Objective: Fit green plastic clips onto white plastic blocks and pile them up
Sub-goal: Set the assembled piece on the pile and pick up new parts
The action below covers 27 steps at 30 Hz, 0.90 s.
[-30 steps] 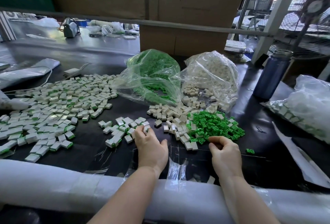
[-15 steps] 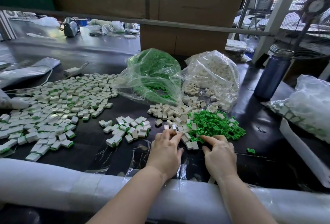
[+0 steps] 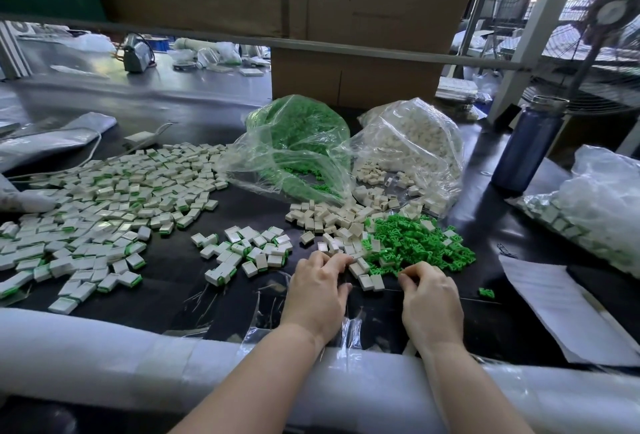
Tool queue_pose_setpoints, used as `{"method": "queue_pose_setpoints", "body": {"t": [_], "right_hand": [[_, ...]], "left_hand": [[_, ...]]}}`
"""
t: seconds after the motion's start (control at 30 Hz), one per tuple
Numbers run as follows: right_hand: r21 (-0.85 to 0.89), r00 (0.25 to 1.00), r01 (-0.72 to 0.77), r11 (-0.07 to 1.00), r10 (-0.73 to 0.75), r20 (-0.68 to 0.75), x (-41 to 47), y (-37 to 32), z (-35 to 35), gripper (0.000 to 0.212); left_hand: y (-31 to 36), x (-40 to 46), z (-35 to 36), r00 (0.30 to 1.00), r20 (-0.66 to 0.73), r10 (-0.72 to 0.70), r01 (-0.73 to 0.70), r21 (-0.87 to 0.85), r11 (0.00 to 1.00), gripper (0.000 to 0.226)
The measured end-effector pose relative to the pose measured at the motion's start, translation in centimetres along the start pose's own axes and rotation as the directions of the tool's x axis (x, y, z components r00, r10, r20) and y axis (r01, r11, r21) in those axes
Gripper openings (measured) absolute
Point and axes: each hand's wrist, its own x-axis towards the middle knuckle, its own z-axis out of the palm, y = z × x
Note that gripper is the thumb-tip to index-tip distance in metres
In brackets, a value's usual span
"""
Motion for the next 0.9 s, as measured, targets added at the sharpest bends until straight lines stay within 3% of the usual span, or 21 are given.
{"method": "queue_pose_setpoints", "body": {"t": [0.17, 0.4, 0.67, 0.77, 0.83, 0.9], "right_hand": [[0.205, 0.995, 0.1, 0.974, -0.101, -0.006, -0.24, -0.12, -0.02, 0.013], [0.355, 0.991, 0.129, 0.926, -0.136, -0.007, -0.4, 0.04, -0.11, 0.022], [0.46, 0.993, 0.074, 0.885, -0.106, 0.045, -0.4, -0.02, -0.2, 0.03], [0.472, 0.993, 0.079, 0.878, -0.112, 0.043, -0.39, 0.04, -0.2, 0.028], [0.492, 0.993, 0.078, 0.867, -0.112, 0.042, -0.37, 0.1, -0.18, 0.028], [0.502, 0.993, 0.076, 0.861, -0.113, 0.044, -0.35, 0.15, -0.14, 0.026]], "left_hand": [[-0.06, 0.15, 0.17, 1.0, -0.005, -0.018, 0.018, 0.024, 1.0, 0.025], [-0.01, 0.14, 0.22, 0.999, 0.041, 0.035, -0.037, 0.067, 0.997, 0.045], [0.17, 0.02, -0.25, 0.998, -0.052, -0.018, 0.014, -0.072, 0.997, 0.004], [0.14, -0.01, -0.33, 0.996, -0.089, -0.011, 0.001, -0.109, 0.994, 0.015], [0.02, 0.05, -0.17, 0.999, -0.043, 0.026, -0.029, -0.066, 0.997, 0.032], [0.07, 0.1, -0.14, 0.999, 0.0, 0.044, -0.044, -0.047, 0.998, 0.035]]}}
